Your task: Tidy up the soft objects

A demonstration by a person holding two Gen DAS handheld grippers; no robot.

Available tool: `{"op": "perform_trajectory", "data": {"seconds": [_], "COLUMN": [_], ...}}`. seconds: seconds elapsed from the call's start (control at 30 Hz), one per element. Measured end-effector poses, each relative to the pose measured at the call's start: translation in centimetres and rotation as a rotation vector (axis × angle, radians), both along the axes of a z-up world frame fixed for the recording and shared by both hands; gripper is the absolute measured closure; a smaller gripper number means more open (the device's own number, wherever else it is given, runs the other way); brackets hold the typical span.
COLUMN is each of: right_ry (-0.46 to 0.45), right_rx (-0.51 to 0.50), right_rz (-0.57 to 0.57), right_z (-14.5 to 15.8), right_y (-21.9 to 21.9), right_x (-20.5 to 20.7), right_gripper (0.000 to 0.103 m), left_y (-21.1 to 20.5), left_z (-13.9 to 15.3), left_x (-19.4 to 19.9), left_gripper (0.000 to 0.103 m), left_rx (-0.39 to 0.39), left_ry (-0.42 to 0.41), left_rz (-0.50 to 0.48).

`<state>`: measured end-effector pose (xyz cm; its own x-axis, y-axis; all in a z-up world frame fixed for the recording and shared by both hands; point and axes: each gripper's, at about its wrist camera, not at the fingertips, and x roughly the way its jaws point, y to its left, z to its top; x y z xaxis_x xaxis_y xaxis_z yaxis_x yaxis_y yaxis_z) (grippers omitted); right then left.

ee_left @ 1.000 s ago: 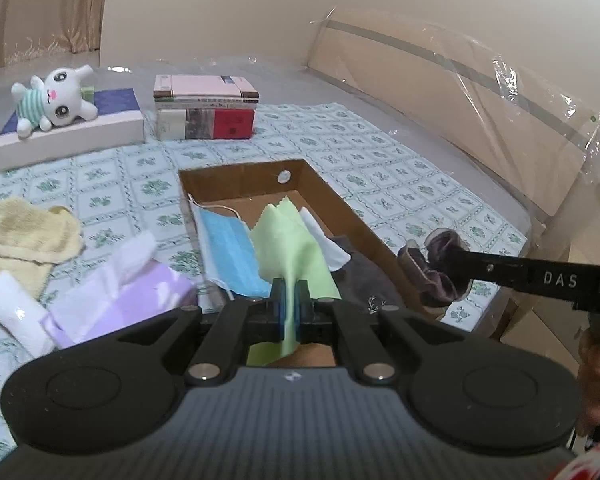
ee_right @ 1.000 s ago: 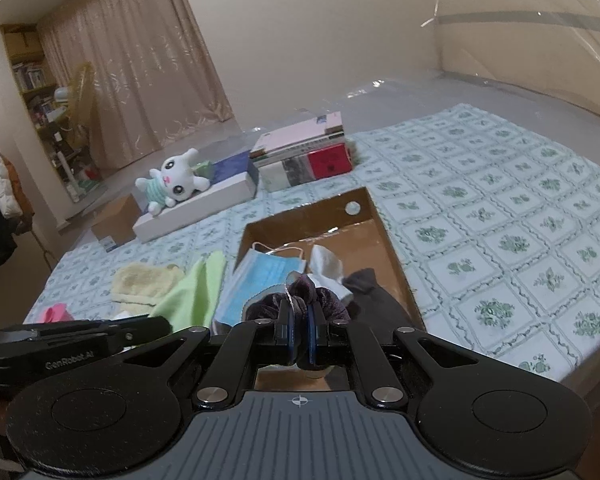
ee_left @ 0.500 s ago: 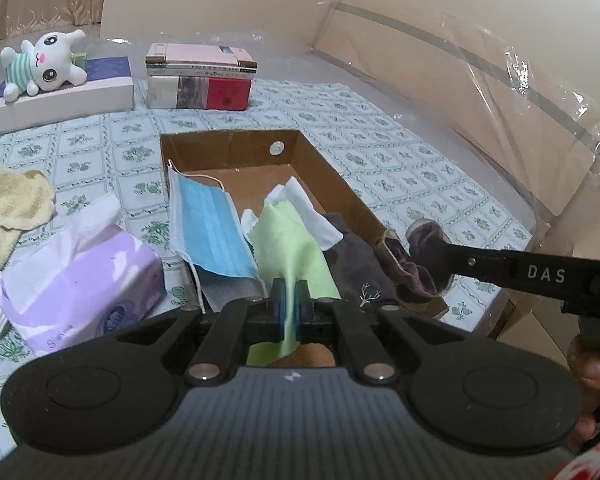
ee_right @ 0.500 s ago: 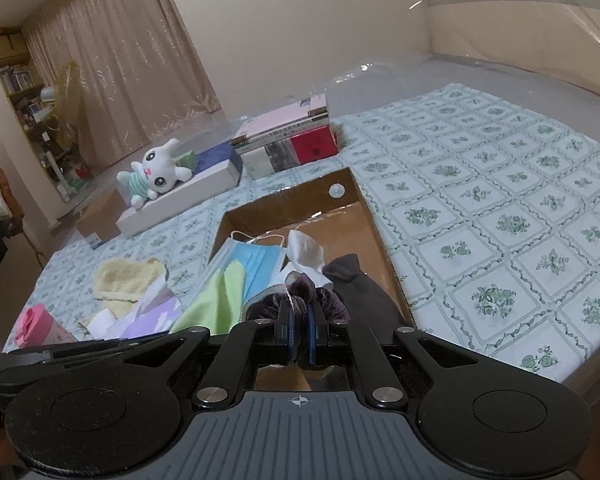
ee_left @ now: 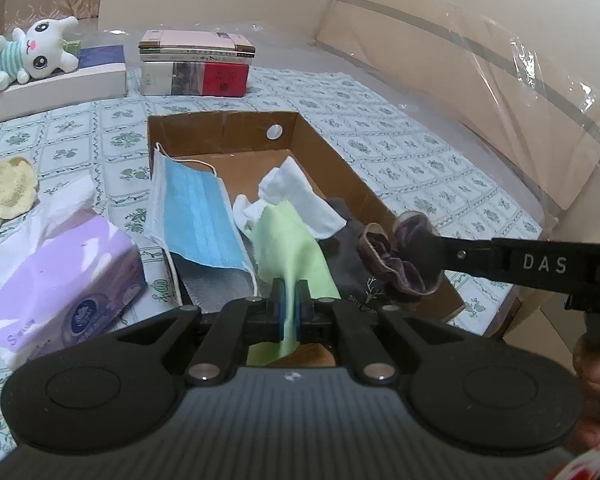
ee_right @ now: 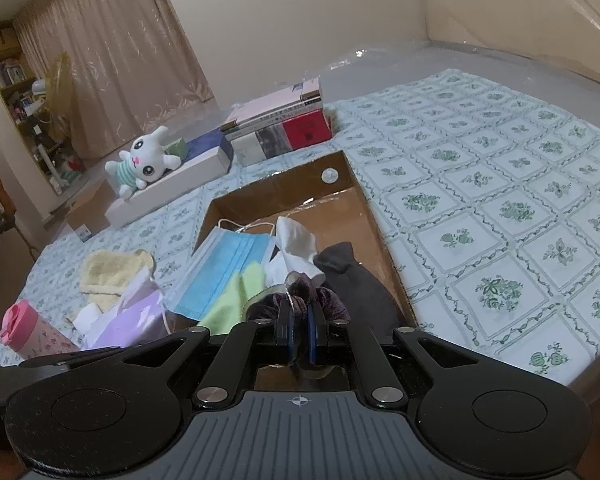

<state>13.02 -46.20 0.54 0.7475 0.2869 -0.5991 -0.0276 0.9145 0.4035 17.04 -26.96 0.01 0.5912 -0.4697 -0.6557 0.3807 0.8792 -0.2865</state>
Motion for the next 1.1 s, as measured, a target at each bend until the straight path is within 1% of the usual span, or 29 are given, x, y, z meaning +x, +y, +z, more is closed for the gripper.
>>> {"op": "perform_trajectory", "data": {"seconds": [0.03, 0.07, 0.13, 0.4, 0.57, 0.6, 0.67, 0.7, 0.77, 0.8, 0.83, 0.93, 1.0, 1.07, 1.1], "right_ry": [0.003, 0.004, 0.009, 0.030, 0.032, 0.027, 0.023, 0.018, -0.001, -0.016, -0.035, -0.044, -0.040, -0.037, -0.034], "right_rx": [-0.002, -0.002, -0.004, -0.013, -0.022, -0.022, -0.007, 0.013, 0.033, 0.035, 0.037, 0.044, 0.051, 0.078, 0.094], "right_rz": [0.002, 0.003, 0.005, 0.013, 0.014, 0.011, 0.016, 0.021, 0.010, -0.001, -0.012, -0.019, -0.036, -0.059, -0.070], "right_z": [-0.1, -0.2, -0.4, -1.8, -2.6, -2.7, -2.9, -3.0, -2.9, -2.7, -2.4, -1.7, -1.3, -1.1, -1.1], "right_y": [0.1, 0.0, 0.1, 0.7, 1.2, 1.3, 1.4, 1.3, 1.2, 1.1, 1.0, 0.9, 0.8, 0.8, 0.9], "right_x": [0.1, 0.2, 0.3, 0.7, 0.9, 1.0, 1.2, 1.4, 1.3, 1.1, 0.8, 0.1, -0.7, -1.8, -2.4], "right_gripper": [0.096, 0.096, 0.096, 0.096, 0.096, 0.096, 0.096, 0.093, 0.074, 0.052, 0.041, 0.041, 0.041, 0.041, 0.041], "left_y": [-0.1, 0.0, 0.2, 2.2, 3.8, 3.9, 4.2, 4.3, 4.6, 4.7, 4.8, 5.4, 5.8, 6.2, 6.5], "left_z": [-0.1, -0.3, -0.4, 0.2, 0.6, 0.8, 1.1, 1.2, 1.4, 1.5, 1.5, 1.7, 2.0, 2.3, 2.4], "left_x": [0.0, 0.0, -0.2, -2.2, -3.4, -3.6, -3.8, -3.9, -4.0, -4.1, -4.2, -4.6, -5.1, -5.8, -6.0], "left_gripper": [0.096, 0.089, 0.081, 0.078, 0.078, 0.077, 0.073, 0.072, 0.070, 0.070, 0.068, 0.066, 0.062, 0.051, 0.049], "left_rx": [0.004, 0.008, 0.010, 0.033, 0.029, 0.028, 0.021, 0.015, 0.014, 0.014, 0.015, 0.015, 0.021, 0.039, 0.046], "left_ry": [-0.001, -0.001, -0.010, -0.073, -0.095, -0.098, -0.106, -0.109, -0.114, -0.117, -0.119, -0.122, -0.143, -0.172, -0.182], "left_rz": [-0.004, -0.006, -0.006, 0.010, 0.030, 0.033, 0.037, 0.039, 0.043, 0.044, 0.048, 0.056, 0.062, 0.071, 0.075]}}
